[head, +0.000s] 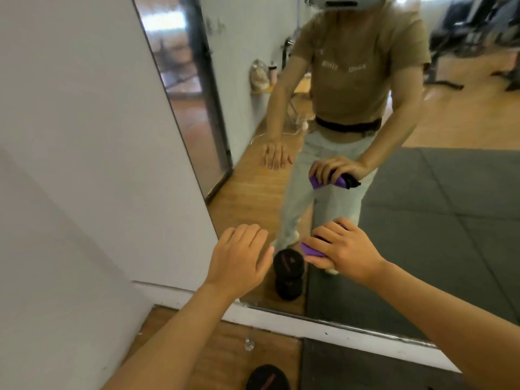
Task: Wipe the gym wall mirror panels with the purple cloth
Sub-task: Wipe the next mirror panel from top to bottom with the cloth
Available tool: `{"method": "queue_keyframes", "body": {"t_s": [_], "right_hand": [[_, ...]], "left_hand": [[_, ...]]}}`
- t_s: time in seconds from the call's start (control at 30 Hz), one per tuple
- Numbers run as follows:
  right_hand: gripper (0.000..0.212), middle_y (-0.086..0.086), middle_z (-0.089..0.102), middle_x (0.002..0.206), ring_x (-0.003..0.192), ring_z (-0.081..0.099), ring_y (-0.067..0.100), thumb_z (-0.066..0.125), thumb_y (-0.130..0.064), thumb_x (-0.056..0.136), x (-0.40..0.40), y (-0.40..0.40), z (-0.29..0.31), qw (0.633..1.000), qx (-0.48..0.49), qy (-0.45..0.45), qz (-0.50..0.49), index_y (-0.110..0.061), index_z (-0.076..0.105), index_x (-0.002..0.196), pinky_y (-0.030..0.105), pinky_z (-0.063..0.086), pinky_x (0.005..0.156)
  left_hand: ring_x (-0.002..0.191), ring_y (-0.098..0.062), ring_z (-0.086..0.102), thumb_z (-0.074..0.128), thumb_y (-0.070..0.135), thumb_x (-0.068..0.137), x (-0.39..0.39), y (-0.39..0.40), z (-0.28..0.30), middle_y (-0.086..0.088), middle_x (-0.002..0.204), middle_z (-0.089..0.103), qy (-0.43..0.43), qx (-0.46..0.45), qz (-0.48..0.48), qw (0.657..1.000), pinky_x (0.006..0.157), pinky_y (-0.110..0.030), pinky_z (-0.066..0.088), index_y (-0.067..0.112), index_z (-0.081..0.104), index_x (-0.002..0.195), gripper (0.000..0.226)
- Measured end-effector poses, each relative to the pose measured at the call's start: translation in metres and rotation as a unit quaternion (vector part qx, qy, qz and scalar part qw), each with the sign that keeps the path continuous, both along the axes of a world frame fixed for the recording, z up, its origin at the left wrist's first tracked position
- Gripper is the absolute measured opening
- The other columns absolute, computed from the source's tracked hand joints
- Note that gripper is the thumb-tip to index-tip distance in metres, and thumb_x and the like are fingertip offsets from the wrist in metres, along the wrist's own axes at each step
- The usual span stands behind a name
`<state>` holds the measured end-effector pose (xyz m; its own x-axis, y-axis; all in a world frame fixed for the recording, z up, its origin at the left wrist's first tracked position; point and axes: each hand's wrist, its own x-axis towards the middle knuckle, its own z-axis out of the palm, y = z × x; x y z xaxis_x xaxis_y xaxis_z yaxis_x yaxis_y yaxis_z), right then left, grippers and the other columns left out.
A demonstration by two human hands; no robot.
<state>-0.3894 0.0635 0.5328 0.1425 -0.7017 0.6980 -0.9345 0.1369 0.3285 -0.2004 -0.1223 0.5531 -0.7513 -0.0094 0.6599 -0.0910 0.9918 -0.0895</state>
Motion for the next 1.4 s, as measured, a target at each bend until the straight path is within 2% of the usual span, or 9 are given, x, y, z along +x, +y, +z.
{"method": "queue_keyframes", "body": {"t_s": [0.13,0.27,0.43,0.57,0.8,0.9,1.0,1.17,1.4], "right_hand": [[0.054,0.002,0.067,0.088,0.077,0.061,0.023,0.034,-0.048,0.109,-0.001,0.040,0.059,1.000,-0.004,-0.012,-0.010,-0.016,0.077,0.100,0.033,0.041,0.075],[0.053,0.001,0.065,0.084,0.072,0.061,0.023,0.035,-0.048,0.109,-0.002,0.075,0.093,0.999,-0.015,0.003,-0.031,-0.016,0.077,0.099,0.033,0.043,0.073],[0.051,0.001,0.065,0.085,0.073,0.061,0.023,0.035,-0.048,0.109,0.010,0.114,0.122,0.997,-0.005,0.046,-0.054,-0.018,0.075,0.101,0.036,0.047,0.070],[0.049,0.002,0.066,0.086,0.075,0.062,0.023,0.037,-0.048,0.108,0.034,0.148,0.132,0.995,0.001,0.056,-0.088,-0.018,0.075,0.102,0.037,0.053,0.069],[0.051,0.003,0.066,0.084,0.071,0.062,0.024,0.036,-0.046,0.109,0.064,0.212,0.142,0.989,-0.003,0.054,-0.140,-0.017,0.076,0.099,0.038,0.054,0.067],[0.051,0.002,0.067,0.085,0.072,0.063,0.023,0.036,-0.046,0.109,0.067,0.244,0.151,0.985,-0.011,0.066,-0.160,-0.017,0.076,0.098,0.036,0.054,0.067],[0.050,0.002,0.066,0.084,0.071,0.062,0.023,0.037,-0.046,0.109,0.058,0.275,0.165,0.980,-0.028,0.082,-0.179,-0.017,0.077,0.097,0.036,0.054,0.066],[0.049,0.000,0.065,0.081,0.069,0.062,0.023,0.038,-0.045,0.108,0.028,0.325,0.186,0.971,-0.055,0.115,-0.202,-0.018,0.077,0.095,0.034,0.052,0.065],[0.055,0.000,0.065,0.080,0.068,0.062,0.022,0.032,-0.046,0.110,-0.032,0.401,0.223,0.970,-0.069,0.148,-0.181,-0.018,0.077,0.095,0.034,0.052,0.064]], "left_hand": [[0.092,-0.023,0.063,0.055,0.034,0.095,-0.003,0.032,0.056,-0.008,0.102,0.069,0.015,-0.003,-0.005,1.000,0.077,-0.036,0.053,0.007,0.070,0.105,0.032],[0.093,-0.022,0.065,0.053,0.036,0.095,-0.009,0.062,0.087,-0.006,0.102,0.070,0.023,-0.018,-0.023,0.999,0.078,-0.034,0.053,0.008,0.071,0.106,0.035],[0.093,-0.021,0.065,0.052,0.039,0.095,-0.008,0.098,0.101,-0.005,0.104,0.070,0.022,-0.007,-0.062,0.998,0.080,-0.034,0.052,0.010,0.070,0.108,0.037],[0.087,-0.019,0.065,0.050,0.039,0.095,-0.001,0.124,0.110,-0.004,0.097,0.071,0.048,0.006,-0.106,0.993,0.079,-0.030,0.046,0.010,0.071,0.101,0.037],[0.088,-0.020,0.066,0.049,0.040,0.094,0.003,0.170,0.120,-0.004,0.099,0.071,0.046,0.006,-0.163,0.986,0.075,-0.034,0.055,0.009,0.072,0.103,0.039],[0.091,-0.021,0.065,0.049,0.040,0.095,-0.009,0.191,0.123,-0.005,0.100,0.070,0.046,-0.004,-0.181,0.982,0.078,-0.034,0.053,0.009,0.072,0.104,0.040],[0.089,-0.022,0.063,0.053,0.040,0.093,-0.027,0.215,0.132,-0.004,0.099,0.069,0.063,-0.023,-0.197,0.978,0.076,-0.034,0.048,0.010,0.071,0.102,0.036],[0.089,-0.019,0.064,0.055,0.041,0.091,-0.067,0.262,0.153,-0.002,0.098,0.069,0.087,-0.035,-0.219,0.971,0.076,-0.034,0.052,0.011,0.071,0.102,0.035],[0.088,-0.022,0.065,0.056,0.039,0.089,-0.136,0.343,0.195,-0.004,0.097,0.070,0.162,-0.053,-0.198,0.965,0.079,-0.032,0.044,0.009,0.072,0.101,0.036]]}}
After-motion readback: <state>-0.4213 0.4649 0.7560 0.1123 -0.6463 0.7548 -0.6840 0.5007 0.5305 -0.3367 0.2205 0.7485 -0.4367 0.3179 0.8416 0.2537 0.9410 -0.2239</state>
